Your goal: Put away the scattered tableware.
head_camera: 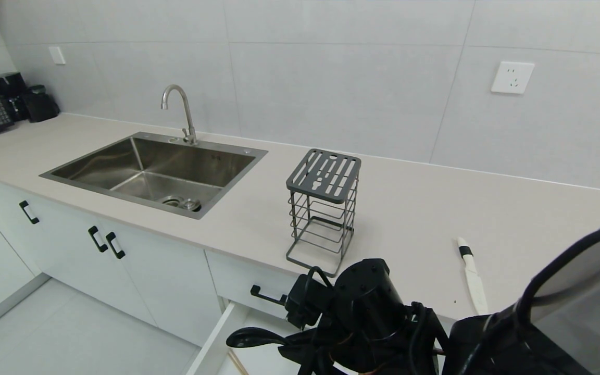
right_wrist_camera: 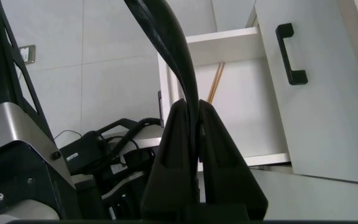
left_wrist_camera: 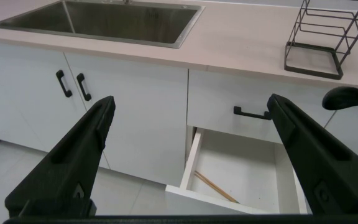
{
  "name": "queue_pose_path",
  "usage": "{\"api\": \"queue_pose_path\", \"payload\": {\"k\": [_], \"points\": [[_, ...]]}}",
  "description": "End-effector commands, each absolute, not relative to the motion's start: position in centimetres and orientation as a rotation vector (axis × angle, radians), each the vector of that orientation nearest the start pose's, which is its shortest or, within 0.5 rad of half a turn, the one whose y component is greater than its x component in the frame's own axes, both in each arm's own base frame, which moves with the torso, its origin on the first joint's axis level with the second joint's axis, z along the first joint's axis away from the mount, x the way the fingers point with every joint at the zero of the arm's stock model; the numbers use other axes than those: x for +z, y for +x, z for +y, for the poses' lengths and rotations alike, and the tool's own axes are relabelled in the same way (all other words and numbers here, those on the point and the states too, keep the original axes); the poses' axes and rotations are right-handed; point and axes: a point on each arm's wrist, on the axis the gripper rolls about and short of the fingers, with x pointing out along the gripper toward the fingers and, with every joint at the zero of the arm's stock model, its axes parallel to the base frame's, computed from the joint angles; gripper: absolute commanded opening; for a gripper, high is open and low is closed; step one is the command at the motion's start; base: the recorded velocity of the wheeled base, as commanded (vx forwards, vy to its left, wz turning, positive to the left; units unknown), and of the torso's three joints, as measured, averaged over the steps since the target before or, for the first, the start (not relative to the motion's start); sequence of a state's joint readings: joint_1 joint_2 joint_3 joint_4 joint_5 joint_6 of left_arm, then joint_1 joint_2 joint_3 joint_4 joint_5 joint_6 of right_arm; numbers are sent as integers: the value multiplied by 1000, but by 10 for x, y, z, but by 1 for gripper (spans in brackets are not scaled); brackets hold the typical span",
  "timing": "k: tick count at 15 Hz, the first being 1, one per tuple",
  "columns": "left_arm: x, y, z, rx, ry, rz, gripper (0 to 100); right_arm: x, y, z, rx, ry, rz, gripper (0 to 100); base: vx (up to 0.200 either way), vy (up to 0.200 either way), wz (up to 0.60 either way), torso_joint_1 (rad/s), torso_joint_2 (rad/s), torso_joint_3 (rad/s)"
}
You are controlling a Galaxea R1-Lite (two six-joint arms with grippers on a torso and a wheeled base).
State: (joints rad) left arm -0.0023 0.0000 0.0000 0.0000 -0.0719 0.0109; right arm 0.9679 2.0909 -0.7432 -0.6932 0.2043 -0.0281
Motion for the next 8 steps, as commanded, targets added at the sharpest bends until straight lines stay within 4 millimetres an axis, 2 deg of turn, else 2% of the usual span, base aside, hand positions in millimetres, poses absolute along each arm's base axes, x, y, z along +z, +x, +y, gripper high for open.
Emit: {"api": "queue_pose_path", "payload": {"k": [1, 8], "points": [[75, -23, -2, -75, 11, 3, 100, 46, 192, 288, 1143, -277, 618, 0, 0, 0, 0, -188, 373, 193], [75, -23, -2, -75, 11, 3, 100, 37, 198, 302, 1154, -275, 618, 0, 0, 0, 0, -253, 521, 262]]}}
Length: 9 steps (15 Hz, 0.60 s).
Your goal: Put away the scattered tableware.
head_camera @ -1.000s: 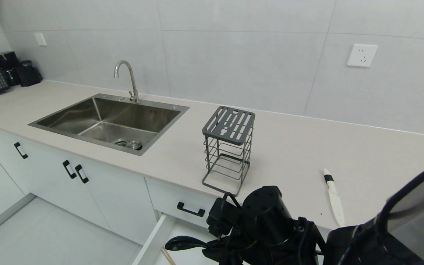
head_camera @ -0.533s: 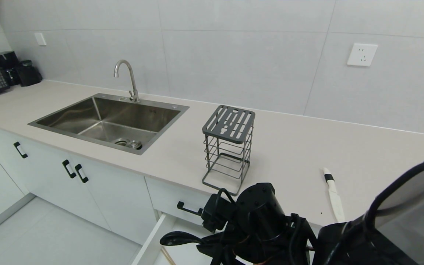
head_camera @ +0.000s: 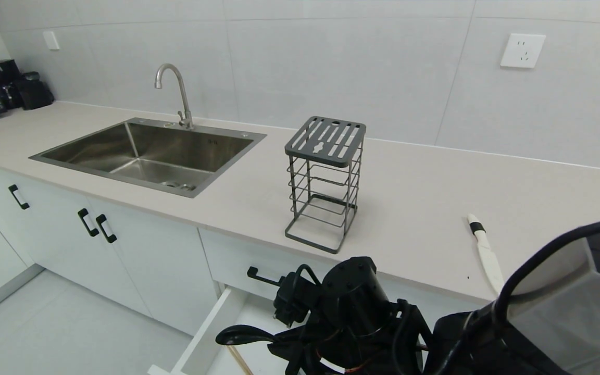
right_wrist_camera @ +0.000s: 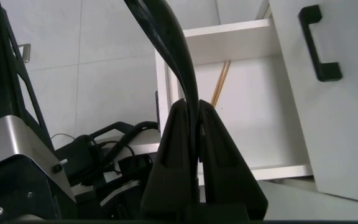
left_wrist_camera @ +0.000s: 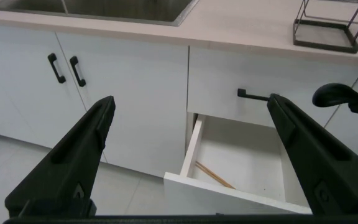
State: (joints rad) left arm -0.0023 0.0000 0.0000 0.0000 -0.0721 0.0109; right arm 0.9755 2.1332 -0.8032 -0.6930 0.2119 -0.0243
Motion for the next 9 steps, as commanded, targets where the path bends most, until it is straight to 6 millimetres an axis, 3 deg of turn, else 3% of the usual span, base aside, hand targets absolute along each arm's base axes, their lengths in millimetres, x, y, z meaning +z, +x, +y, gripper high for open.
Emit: {"api": "queue_pose_path", "payload": {"k": [1, 9], "points": [[76, -23, -2, -75, 11, 1, 100, 36, 199, 303, 1155, -275, 618, 0, 0, 0, 0, -266, 530, 266], [76, -23, -2, -74, 11, 1, 100, 27, 205, 312, 1174, -274, 624, 0, 0, 0, 0, -243, 504, 259]]}}
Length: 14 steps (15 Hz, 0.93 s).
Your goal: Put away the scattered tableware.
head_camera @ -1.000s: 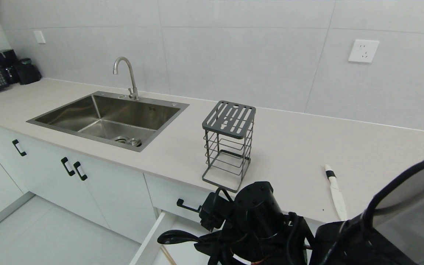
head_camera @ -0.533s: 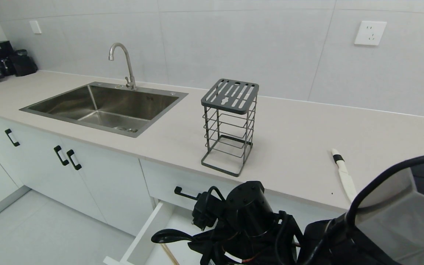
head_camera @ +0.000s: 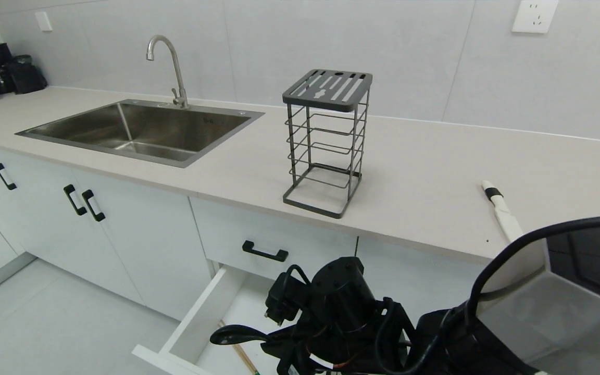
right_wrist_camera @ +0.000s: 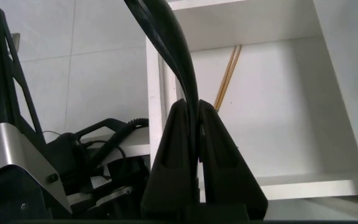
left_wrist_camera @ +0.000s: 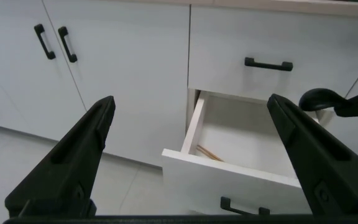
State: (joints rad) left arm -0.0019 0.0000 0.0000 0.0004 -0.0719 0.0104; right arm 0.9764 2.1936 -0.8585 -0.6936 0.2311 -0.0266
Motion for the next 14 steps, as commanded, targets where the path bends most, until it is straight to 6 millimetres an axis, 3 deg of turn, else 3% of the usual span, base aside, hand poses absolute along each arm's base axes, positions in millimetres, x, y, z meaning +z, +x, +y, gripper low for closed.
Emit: {"api": "queue_pose_path", "payload": {"k": [1, 10, 14], "points": [[76, -23, -2, -75, 11, 1, 100, 26, 206, 314, 1174, -273, 623, 0, 0, 0, 0, -232, 505, 261], [76, -23, -2, -74, 11, 1, 100, 13, 235, 344, 1173, -269, 569, 0, 0, 0, 0, -216, 459, 229], [76, -23, -2, -75, 11, 1, 100, 5, 245, 353, 1167, -301, 600, 0, 0, 0, 0, -85, 183, 99]]}}
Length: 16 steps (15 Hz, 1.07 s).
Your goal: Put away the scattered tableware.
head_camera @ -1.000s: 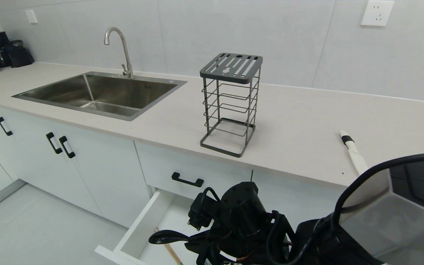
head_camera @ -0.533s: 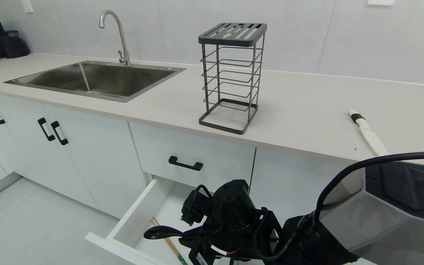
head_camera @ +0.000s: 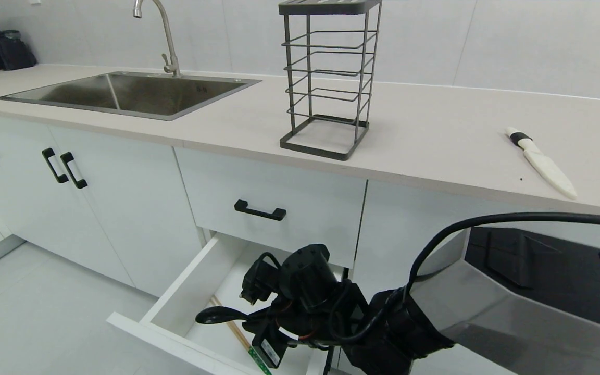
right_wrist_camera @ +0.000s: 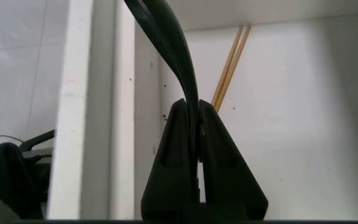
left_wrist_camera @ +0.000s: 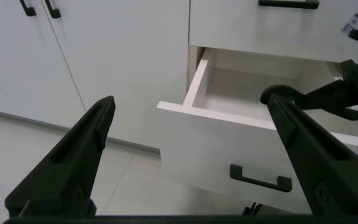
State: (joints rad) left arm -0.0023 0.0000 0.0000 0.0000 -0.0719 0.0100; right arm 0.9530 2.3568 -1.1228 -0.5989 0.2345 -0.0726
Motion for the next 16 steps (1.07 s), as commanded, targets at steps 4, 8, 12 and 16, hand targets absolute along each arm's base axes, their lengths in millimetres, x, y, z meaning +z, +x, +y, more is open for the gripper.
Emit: {"api": "queue_pose_path", "payload": {"k": [4, 8, 12, 16], "points": [[76, -23, -2, -74, 11, 1, 100, -3, 256, 358, 1158, -313, 606, 0, 0, 0, 0, 0, 0, 0], [76, -23, -2, -75, 11, 1, 100, -12, 268, 367, 1138, -321, 621, 0, 0, 0, 0, 0, 0, 0], [76, -23, -2, -74, 11, 1, 100, -18, 271, 368, 1120, -330, 635, 0, 0, 0, 0, 0, 0, 0], [76, -23, -2, -75, 11, 1, 100, -28, 274, 372, 1092, -343, 635, 0, 0, 0, 0, 0, 0, 0]]}}
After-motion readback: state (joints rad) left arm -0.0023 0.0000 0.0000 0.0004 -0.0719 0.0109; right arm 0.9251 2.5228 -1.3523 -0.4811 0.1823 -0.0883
